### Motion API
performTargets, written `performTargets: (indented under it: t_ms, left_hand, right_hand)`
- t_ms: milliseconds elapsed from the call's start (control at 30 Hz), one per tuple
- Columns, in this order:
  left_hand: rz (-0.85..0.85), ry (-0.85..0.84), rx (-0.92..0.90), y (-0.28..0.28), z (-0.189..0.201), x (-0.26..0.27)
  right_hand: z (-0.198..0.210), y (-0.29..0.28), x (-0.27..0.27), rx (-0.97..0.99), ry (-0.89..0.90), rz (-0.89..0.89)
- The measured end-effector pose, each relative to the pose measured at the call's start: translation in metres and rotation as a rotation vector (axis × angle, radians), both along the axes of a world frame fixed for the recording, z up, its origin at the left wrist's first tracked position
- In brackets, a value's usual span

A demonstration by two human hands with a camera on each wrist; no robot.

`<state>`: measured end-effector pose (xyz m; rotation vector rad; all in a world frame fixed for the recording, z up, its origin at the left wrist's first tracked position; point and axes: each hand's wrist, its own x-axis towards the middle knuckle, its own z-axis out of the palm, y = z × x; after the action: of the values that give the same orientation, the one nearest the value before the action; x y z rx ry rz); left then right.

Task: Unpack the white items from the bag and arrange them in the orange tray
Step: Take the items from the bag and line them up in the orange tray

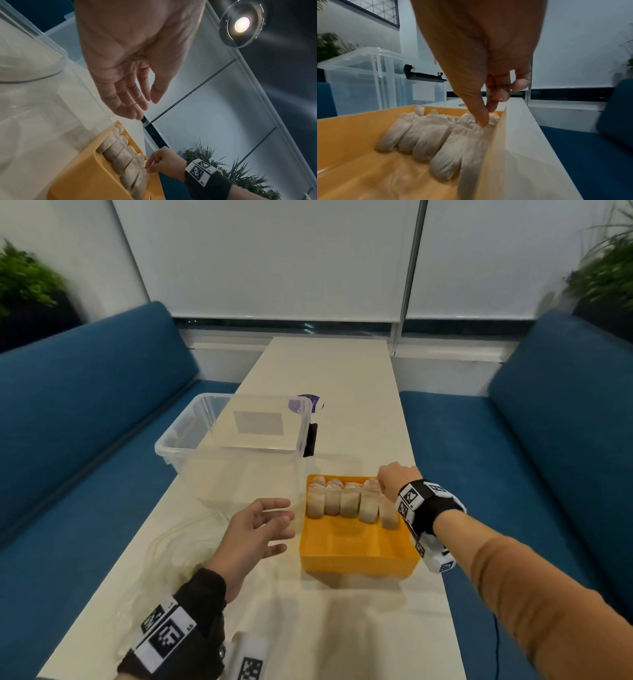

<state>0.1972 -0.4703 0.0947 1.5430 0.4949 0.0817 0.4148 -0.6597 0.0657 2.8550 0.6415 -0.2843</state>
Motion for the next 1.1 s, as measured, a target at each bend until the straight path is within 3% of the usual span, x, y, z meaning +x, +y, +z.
performTargets:
  t_ms: [233,433,600,700,767,933,1033,1100]
  left_hand:
    - [-0.012,0.006,0.042,0.014,0.006,-0.012]
    - [-0.035,0.015,0.179,0.054,0.017,-0.031]
    - [-0.005,0.057,0.449,0.110,0.009,-0.052]
    - [-0.014,0.161,0.737,0.142,-0.011,-0.068]
    - [-0.028,0.251,0.826,0.158,-0.027,-0.078]
    - [-0.083,0.485,0.630,0.160,-0.048,-0.098]
    - [-0.189,0.498,0.566,0.154,-0.058,-0.100]
    - [-0.199,0.412,0.580,0.153,-0.064,-0.097]
  right_hand:
    - [0.021,-0.001,-0.001,0.071,-0.057,0.021]
    - [0.071,0.013,-0.033,0.364,-0.058,0.099]
    - [0.092,0.054,-0.095,0.634,0.012,0.248]
    - [0.079,0.086,-0.134,0.705,0.120,0.290]
    - [0.061,0.109,-0.157,0.696,0.214,0.276]
    - [-0.002,0.155,-0.199,0.618,0.440,0.058]
    - [-0.027,0.170,-0.223,0.564,0.620,-0.048]
    - [-0.034,0.178,-0.235,0.606,0.696,-0.069]
